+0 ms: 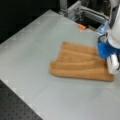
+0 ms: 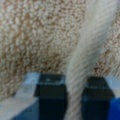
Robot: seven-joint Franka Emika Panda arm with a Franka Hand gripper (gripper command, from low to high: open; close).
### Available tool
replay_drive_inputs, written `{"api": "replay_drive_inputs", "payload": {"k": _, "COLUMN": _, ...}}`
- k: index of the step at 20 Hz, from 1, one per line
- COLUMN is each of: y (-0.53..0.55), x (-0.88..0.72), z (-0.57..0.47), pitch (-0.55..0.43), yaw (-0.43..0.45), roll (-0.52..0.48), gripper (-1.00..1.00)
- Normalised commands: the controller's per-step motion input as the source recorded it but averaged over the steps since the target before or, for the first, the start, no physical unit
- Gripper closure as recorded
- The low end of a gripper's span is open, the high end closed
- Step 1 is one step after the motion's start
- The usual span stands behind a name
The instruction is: Folding a towel twice
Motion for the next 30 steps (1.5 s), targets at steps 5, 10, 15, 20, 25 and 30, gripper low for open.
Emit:
{"api": "replay_drive_inputs", "payload": {"k": 5, "y": -0.10, "x": -0.38, "z": -0.05, "pitch": 0.017, "yaw": -0.013, "roll": 0.123, "gripper": 1.00}}
{"api": "replay_drive_inputs", "payload": {"k": 10, "y": -0.11, "x": -0.52, "z": -0.03, "pitch": 0.031, "yaw": -0.004, "roll": 0.138, "gripper": 1.00}}
{"api": "replay_drive_inputs", "payload": {"k": 15, "y": -0.05, "x": -0.60, "z": -0.03, "pitch": 0.005, "yaw": -0.032, "roll": 0.127, "gripper": 1.00}}
{"api": "replay_drive_inputs", "payload": {"k": 20, "y": 0.05, "x": -0.51, "z": -0.07, "pitch": -0.041, "yaw": -0.045, "roll": 0.133, "gripper": 1.00}}
{"api": "replay_drive_inputs", "payload": {"k": 25, "y": 0.06, "x": -0.36, "z": -0.12, "pitch": -0.061, "yaw": -0.039, "roll": 0.124, "gripper": 1.00}}
{"api": "replay_drive_inputs", "payload": {"k": 30, "y": -0.06, "x": -0.36, "z": -0.18, "pitch": -0.076, "yaw": 0.000, "roll": 0.135, "gripper": 1.00}}
